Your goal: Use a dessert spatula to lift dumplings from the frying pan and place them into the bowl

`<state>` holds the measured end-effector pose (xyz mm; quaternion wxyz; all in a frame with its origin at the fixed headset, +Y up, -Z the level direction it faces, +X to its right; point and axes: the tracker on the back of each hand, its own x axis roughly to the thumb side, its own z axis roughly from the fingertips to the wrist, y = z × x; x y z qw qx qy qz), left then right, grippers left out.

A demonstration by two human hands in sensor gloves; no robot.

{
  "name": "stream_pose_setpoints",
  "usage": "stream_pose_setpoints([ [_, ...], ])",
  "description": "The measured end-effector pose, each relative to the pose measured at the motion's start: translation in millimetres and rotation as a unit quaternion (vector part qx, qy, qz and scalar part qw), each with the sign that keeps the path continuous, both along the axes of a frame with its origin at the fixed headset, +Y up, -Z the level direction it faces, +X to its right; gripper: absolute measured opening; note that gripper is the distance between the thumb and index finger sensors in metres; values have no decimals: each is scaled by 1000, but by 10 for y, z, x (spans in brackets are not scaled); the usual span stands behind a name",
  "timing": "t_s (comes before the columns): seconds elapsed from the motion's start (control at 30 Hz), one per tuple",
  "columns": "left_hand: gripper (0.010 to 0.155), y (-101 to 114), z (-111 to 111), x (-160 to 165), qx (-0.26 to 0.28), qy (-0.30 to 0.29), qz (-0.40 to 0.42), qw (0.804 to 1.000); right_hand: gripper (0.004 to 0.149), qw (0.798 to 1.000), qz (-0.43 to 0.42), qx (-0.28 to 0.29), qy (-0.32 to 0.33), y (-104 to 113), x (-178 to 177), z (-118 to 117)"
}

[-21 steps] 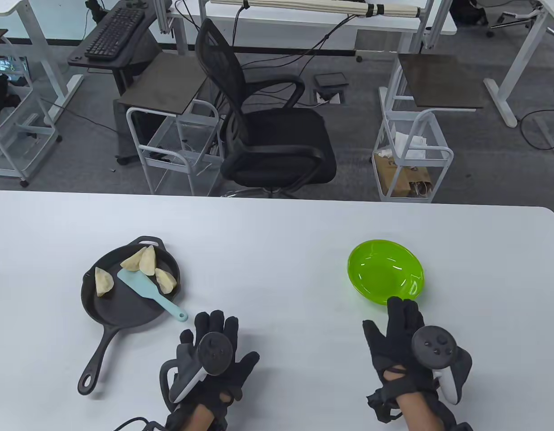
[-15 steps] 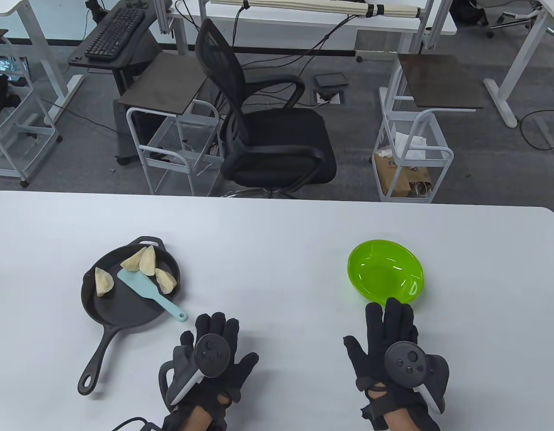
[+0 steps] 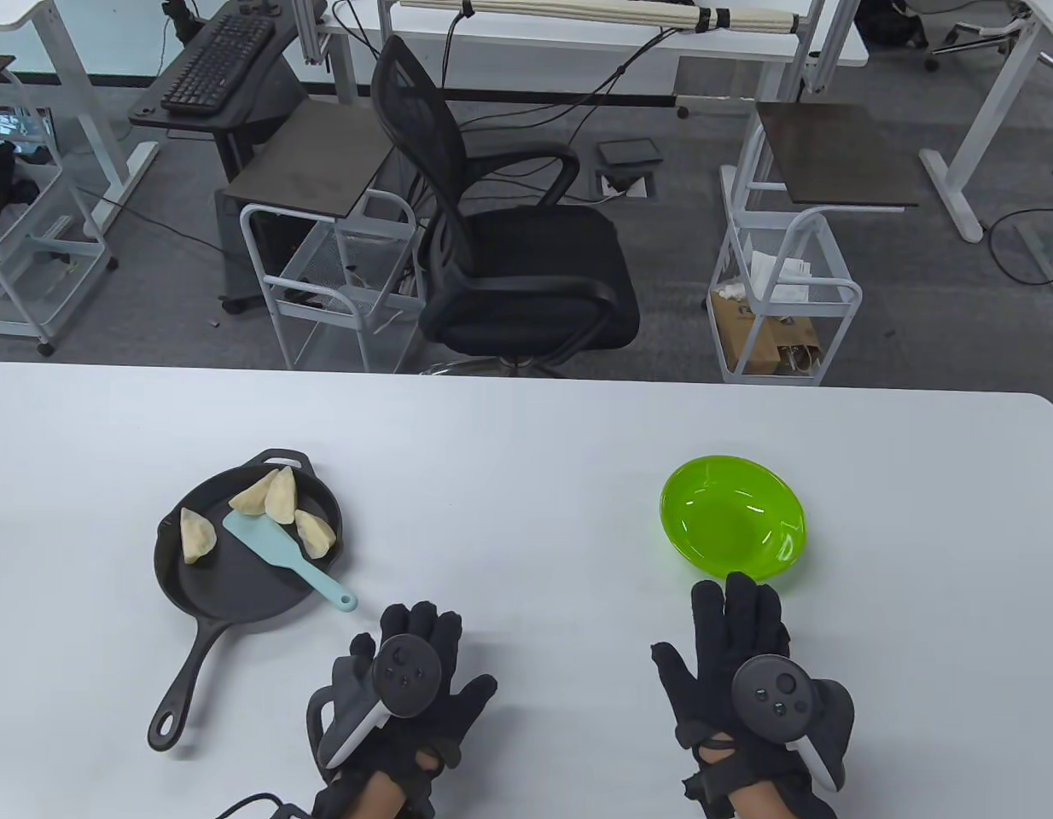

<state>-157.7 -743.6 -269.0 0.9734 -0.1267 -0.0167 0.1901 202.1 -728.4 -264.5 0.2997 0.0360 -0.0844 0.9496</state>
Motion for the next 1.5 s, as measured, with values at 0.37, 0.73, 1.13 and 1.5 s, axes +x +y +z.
stream_pose_setpoints([
  [0.37, 83, -40, -24, -61, 2, 22, 16, 1000, 78, 1000, -13, -12, -5, -57, 25, -25],
  [0.73, 81, -59, -39, -100, 3, 35, 30, 999, 78, 999, -24, -38, -20, -152, 82, -69],
  [1.13, 81, -74, -11, -29, 2, 26, 45, 999, 78, 996, -54, -42, -55, -185, 251, -88],
  [1.5, 82, -78, -7, -26, -4, 24, 51, 998, 80, 979, -139, -84, -124, -342, 496, -152],
])
